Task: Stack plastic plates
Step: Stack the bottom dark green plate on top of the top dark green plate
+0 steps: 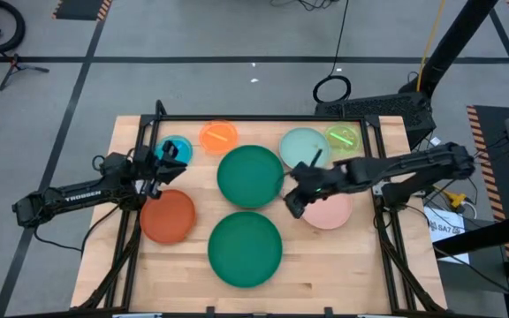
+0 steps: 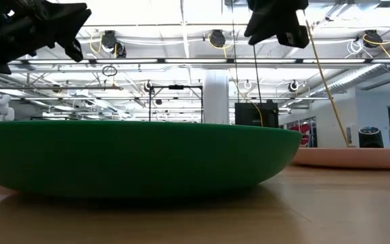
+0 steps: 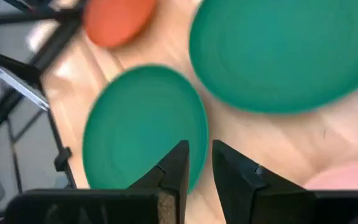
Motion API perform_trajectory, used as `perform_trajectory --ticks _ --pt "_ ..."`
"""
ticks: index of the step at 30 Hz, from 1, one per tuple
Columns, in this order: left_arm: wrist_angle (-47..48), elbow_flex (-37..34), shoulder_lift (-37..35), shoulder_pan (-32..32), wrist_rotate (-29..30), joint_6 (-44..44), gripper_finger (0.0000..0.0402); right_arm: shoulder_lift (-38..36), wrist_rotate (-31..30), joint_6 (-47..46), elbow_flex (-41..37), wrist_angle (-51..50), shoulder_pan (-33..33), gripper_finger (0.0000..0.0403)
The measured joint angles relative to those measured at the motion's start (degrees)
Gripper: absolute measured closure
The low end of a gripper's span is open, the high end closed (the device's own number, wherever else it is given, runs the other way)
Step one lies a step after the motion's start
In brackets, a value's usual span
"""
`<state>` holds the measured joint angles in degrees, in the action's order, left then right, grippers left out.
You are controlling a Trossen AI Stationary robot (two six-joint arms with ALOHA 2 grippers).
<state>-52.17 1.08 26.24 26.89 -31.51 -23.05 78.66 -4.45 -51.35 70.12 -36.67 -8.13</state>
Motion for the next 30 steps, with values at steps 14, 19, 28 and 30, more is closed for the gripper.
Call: perform_trajectory --ticks 14,19,28,30 --pt "-0.07 3.42 -0.01 0.02 -0.04 2.41 0.0337 18.49 13.83 -8.55 10.98 -9.99 -0.73 0.036" --pt "4.3 5.46 0.0 0.02 -0.48 3.61 0.0337 21.43 19.24 -4.7 10.98 -5.17 -0.3 0.036" --pt "6.54 6.16 0.0 0.02 -0.52 4.57 0.0337 23.31 19.65 -6.36 10.96 -4.46 -0.06 0.036" --pt "6.54 6.19 0.0 0.02 -0.52 4.59 0.0337 23.27 19.65 -6.14 10.96 -4.23 0.3 0.036"
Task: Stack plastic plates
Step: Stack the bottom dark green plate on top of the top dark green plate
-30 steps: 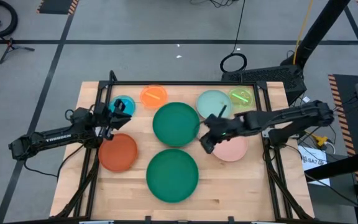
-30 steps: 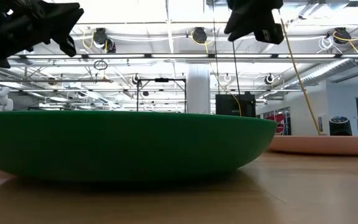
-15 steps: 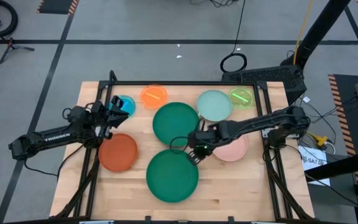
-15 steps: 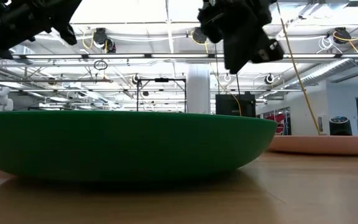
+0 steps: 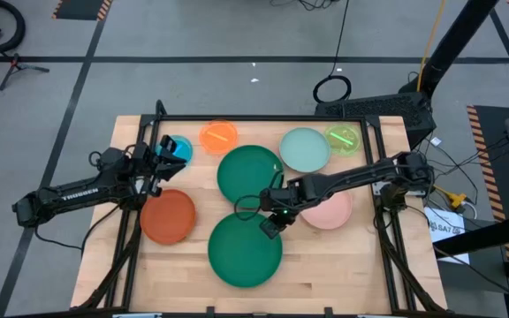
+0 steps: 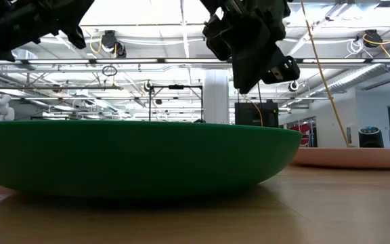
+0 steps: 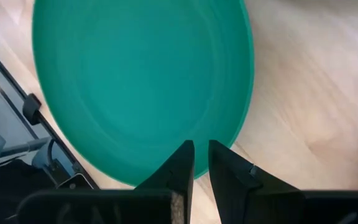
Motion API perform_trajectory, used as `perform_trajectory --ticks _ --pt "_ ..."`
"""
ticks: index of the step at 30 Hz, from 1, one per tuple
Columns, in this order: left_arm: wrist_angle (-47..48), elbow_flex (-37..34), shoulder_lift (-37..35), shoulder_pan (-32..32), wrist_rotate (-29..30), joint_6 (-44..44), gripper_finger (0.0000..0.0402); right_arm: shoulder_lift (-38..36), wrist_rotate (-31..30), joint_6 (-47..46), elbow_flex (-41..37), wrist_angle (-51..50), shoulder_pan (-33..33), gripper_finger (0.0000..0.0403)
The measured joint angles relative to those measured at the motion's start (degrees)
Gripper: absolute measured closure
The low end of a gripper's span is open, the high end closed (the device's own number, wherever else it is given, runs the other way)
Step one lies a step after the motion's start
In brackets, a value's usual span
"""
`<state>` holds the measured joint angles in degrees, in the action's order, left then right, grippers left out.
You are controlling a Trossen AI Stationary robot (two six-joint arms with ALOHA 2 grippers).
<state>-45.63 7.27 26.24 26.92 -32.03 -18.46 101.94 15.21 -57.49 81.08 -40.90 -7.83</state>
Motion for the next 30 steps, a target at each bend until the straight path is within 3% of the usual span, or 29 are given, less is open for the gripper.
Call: perform_trajectory --ticks 15,26,30 --pt "-0.02 0.0 0.0 0.0 -0.04 0.07 0.0337 0.19 -3.42 3.12 -0.02 -0.08 0.58 0.035" --pt "-0.02 0.0 0.0 0.0 -0.04 0.37 0.0337 0.21 -6.28 3.12 -0.03 -1.52 0.74 0.0218" --pt "-0.02 0.0 0.0 0.0 -0.04 0.37 0.0337 0.21 -7.69 3.12 -0.04 -2.52 0.69 0.019"
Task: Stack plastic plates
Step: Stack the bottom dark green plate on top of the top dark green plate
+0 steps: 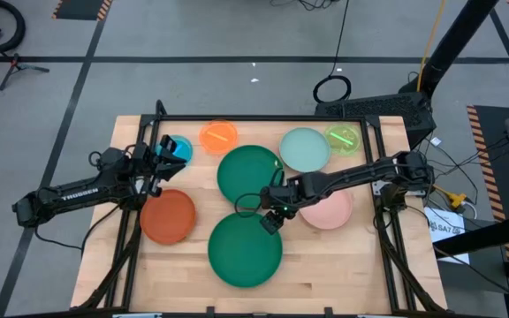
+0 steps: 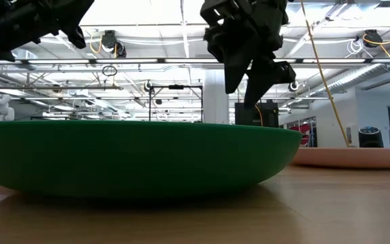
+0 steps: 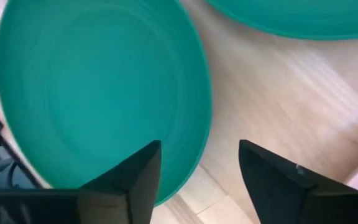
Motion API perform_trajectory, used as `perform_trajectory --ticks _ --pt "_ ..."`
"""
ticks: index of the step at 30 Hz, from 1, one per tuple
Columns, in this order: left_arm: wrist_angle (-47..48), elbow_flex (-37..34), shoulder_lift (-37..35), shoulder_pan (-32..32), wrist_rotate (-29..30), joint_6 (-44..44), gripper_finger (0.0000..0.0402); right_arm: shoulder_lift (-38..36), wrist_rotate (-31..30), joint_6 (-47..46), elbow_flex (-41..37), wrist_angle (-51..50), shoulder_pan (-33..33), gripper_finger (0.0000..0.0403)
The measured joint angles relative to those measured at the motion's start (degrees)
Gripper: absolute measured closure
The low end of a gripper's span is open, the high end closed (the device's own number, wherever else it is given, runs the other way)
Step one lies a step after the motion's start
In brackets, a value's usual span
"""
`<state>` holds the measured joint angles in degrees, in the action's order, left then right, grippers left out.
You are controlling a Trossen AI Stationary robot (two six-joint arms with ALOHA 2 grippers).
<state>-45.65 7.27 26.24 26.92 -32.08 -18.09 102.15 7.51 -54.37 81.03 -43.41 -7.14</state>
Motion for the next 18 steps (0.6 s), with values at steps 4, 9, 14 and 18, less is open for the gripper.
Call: perform_trajectory --ticks 4,9,14,18 --pt "-0.02 0.0 0.0 0.0 0.0 0.03 0.0337 1.76 -1.76 0.1 0.0 -0.13 -0.33 0.0184" --pt "-0.02 0.0 -0.01 -0.04 0.02 0.36 0.0337 5.92 -1.6 1.03 -0.02 0.54 -0.39 0.0187" --pt "0.0 0.0 0.0 -0.02 0.0 0.03 0.0337 9.78 -0.84 2.3 -0.07 2.97 -0.46 0.0187" --pt "-0.01 0.0 0.0 -0.02 0.01 -0.01 0.0337 11.28 0.09 2.58 -0.07 5.06 -0.46 0.0187"
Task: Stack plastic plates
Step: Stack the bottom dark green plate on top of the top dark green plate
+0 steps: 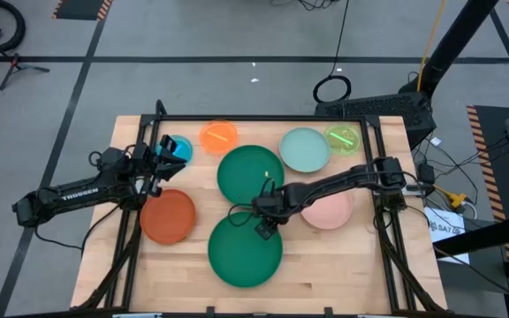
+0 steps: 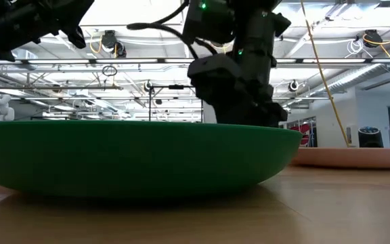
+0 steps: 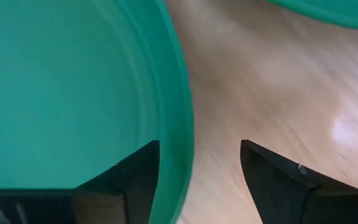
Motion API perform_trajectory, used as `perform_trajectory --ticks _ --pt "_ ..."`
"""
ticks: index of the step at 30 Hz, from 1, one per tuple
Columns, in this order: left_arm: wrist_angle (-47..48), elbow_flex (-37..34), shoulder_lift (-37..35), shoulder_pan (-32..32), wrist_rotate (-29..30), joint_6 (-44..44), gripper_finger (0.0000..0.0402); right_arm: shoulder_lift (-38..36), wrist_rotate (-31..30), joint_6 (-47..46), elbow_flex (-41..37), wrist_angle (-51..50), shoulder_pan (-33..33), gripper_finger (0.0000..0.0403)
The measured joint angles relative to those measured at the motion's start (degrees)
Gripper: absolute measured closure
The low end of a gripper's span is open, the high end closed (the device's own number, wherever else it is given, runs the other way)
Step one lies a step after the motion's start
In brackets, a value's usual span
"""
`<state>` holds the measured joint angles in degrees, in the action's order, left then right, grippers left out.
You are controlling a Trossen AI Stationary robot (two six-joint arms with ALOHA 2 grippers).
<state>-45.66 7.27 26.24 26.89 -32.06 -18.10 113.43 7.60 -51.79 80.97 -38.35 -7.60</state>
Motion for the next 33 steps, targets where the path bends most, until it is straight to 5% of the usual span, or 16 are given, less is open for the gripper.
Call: perform_trajectory --ticks 8,19,29,33 --pt "0.01 0.0 0.0 0.02 0.01 -0.03 0.0337 -0.02 -0.05 -1.04 0.02 0.84 0.09 0.0223" --pt "0.0 0.0 -0.02 0.02 0.01 -0.01 0.0337 -1.35 0.16 -1.57 0.02 0.76 0.11 0.0389" --pt "-0.16 0.0 -0.01 0.02 0.01 -1.28 0.0337 -10.97 16.62 -1.97 -0.02 2.22 3.29 0.0397" --pt "-0.1 0.0 0.0 0.02 0.01 -1.25 0.0337 -15.72 15.54 -0.45 0.0 2.83 6.77 0.0397"
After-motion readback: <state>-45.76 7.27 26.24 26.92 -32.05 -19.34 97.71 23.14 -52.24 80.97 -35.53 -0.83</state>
